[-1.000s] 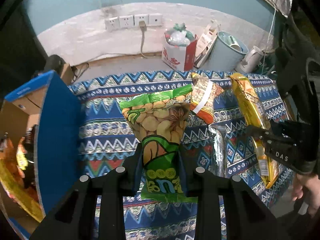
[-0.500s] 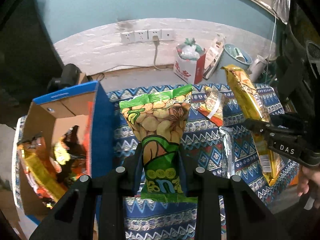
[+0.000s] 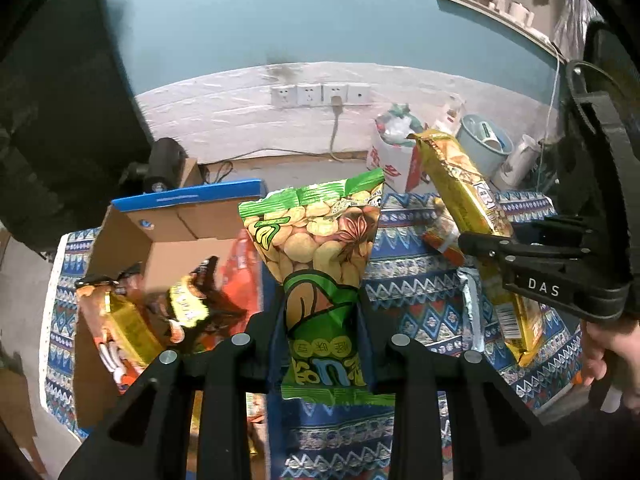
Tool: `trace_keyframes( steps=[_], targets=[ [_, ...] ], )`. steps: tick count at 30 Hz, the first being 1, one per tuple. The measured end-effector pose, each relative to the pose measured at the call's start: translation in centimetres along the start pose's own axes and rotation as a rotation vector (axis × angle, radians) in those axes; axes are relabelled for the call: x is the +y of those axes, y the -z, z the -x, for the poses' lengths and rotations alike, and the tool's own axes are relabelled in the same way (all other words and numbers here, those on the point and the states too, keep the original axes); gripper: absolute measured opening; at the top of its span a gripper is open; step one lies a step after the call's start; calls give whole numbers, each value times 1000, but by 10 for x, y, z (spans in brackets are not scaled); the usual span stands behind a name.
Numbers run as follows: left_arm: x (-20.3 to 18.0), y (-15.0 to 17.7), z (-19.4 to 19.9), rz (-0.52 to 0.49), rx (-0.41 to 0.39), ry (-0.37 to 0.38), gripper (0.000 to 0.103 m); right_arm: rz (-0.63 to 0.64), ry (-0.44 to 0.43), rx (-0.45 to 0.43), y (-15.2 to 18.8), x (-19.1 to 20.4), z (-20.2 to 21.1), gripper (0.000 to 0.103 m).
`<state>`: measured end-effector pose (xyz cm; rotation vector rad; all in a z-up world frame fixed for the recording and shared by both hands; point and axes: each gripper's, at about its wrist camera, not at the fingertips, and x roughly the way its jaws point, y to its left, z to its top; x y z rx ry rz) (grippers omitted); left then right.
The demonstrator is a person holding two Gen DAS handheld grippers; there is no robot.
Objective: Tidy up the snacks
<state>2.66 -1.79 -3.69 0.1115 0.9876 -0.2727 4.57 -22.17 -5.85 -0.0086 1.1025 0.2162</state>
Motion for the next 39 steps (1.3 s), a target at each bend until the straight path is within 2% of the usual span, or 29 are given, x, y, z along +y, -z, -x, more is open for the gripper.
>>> trace_keyframes(
  steps=[6,25,39],
  targets=[
    [28,6,5,32,-14,-23,31,47,-28,-4,-20,42,-7,30],
    [114,21,18,176,-26,-54,31,135,-135,17,-54,139,-30,30],
    [143,28,15,229,-10,-72,31,150,-185,58,-66,187,-56,30]
  ],
)
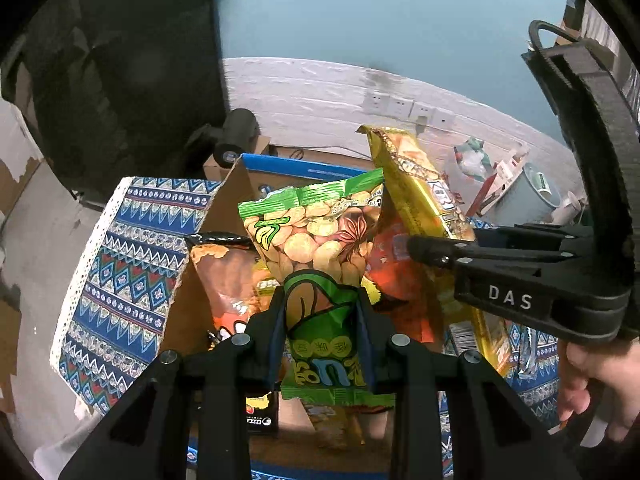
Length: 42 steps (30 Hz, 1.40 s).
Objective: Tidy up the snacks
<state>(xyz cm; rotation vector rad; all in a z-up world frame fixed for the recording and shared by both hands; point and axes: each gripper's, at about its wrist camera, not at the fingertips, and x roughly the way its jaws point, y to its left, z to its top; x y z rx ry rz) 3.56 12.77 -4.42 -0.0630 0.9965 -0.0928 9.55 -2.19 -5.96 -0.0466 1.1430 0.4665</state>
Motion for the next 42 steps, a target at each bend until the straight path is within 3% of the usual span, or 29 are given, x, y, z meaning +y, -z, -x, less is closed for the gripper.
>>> trace_keyframes(
  steps=[10,16,19,21,23,26,30,34,42],
  targets=[
    [3,0,-1,8,7,8,31,-54,-35,36,-6,4,-20,30],
    [5,0,-4,38,22,28,32,-83,-44,33,-7,0,-18,36],
    [3,0,-6,38,27,22,39,-98,-51,20,-8,-3,-12,36],
    [-2,1,-6,26,25,10,56,-102,-50,12,-8,-4,-7,40],
    [-6,1,-5,18,17,1,66,-102,-44,7,-7,-5,-3,53],
    [-11,1,-2,-3,7,-21,75,-108,-25,0,-3,-10,4,59],
    [-14,0,-3,-10,10,-33,76,-119,-11,-4,2,-20,11,60],
    [-16,1,-6,-1,27,-24,76,-136,21,-12,9,-35,19,67],
    [-40,2,-6,-47,27,-22,77,-153,83,7,30,-68,26,67]
  ],
)
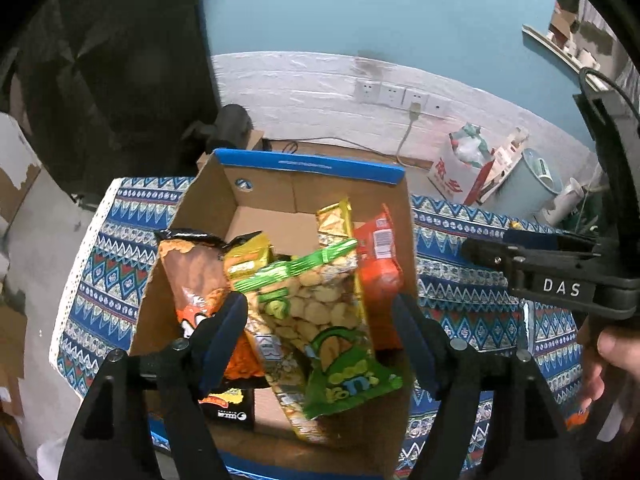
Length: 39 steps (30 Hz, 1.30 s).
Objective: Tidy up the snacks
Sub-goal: 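Release the green peanut bag into the box with the left gripper while the right releases the biscuit pack, then move both grippers back over the remaining snacks on the tablecloth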
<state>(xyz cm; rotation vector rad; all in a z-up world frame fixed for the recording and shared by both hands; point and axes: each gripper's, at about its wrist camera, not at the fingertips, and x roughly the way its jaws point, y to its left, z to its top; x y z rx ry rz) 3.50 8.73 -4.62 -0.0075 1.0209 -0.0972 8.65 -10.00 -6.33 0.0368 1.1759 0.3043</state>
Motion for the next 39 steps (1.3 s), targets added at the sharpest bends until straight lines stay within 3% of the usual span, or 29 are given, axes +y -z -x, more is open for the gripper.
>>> trace_keyframes(
  steps=[20,31,39],
  targets=[
    [-83,9,-17,-167,48,-10,81,-61,125,12,48,-94,21,75],
    [-128,26,-49,-247,135,7,81,-125,198,102,86,-149,-2,75],
    [-148,40,-74,-287,190,1,81,-146,226,167,107,-164,-23,76]
  ],
)
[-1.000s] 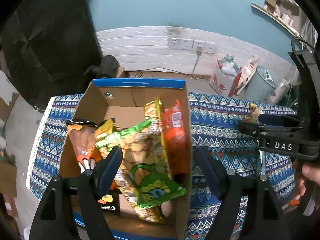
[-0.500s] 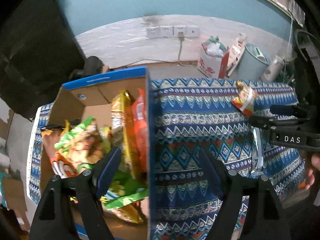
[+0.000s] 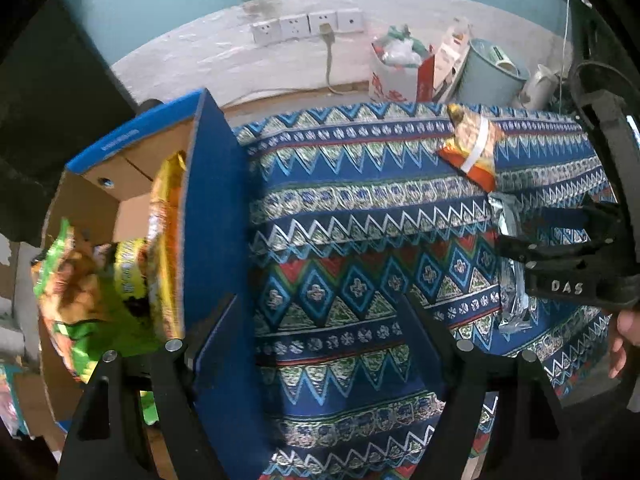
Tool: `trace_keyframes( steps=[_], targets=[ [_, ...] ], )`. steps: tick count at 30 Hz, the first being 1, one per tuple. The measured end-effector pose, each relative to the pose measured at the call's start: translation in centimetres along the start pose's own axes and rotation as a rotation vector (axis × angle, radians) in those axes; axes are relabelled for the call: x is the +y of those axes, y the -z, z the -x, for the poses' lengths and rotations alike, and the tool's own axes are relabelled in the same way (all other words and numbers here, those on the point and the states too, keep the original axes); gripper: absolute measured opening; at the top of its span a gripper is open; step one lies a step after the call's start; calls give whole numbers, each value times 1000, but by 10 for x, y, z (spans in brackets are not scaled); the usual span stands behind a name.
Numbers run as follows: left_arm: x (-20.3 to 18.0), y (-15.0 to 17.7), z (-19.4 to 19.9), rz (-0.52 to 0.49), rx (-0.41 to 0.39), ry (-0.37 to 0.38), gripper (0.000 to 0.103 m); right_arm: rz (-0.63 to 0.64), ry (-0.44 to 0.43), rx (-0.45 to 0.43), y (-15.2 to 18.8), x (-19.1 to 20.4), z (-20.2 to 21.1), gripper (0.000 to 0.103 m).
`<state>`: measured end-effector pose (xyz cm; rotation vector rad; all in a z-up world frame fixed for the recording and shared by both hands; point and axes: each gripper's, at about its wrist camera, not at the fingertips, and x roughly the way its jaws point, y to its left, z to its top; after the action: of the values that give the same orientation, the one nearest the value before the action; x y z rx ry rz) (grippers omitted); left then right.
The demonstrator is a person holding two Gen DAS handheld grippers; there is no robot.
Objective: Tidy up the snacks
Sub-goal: 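Move both grippers back over the remaining snacks on the tablecloth, then grasp the orange-white chip bag with the left gripper while the right grasps the silver foil pack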
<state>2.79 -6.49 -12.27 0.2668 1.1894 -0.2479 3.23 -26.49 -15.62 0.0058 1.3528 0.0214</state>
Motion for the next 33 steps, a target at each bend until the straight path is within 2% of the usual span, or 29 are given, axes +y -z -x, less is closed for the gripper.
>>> trace_keyframes(
  steps=[6,8,12,15,17,19,25,33],
  targets=[
    [-5,2,-20,19,52,20,82,4,48,38,10,-2,-26,75],
    [-9,3,-23,5,46,-7,82,-2,49,42,13,-4,-34,75],
    [-15,1,-24,-8,44,-15,85,0,59,42,18,-7,-46,75],
    [-16,-2,-24,-3,45,-5,85,17,43,27,20,-11,-50,58],
    [-18,-6,-24,9,43,6,85,24,34,23,20,-12,-49,35],
    [-22,-11,-23,11,37,14,85,30,33,24,20,-15,-47,25],
    [-41,-29,-24,0,15,36,85,6,22,5,23,-36,-33,25],
    [-69,-61,-35,-18,8,85,85,-93,29,-51,19,-89,-13,24]
  ],
)
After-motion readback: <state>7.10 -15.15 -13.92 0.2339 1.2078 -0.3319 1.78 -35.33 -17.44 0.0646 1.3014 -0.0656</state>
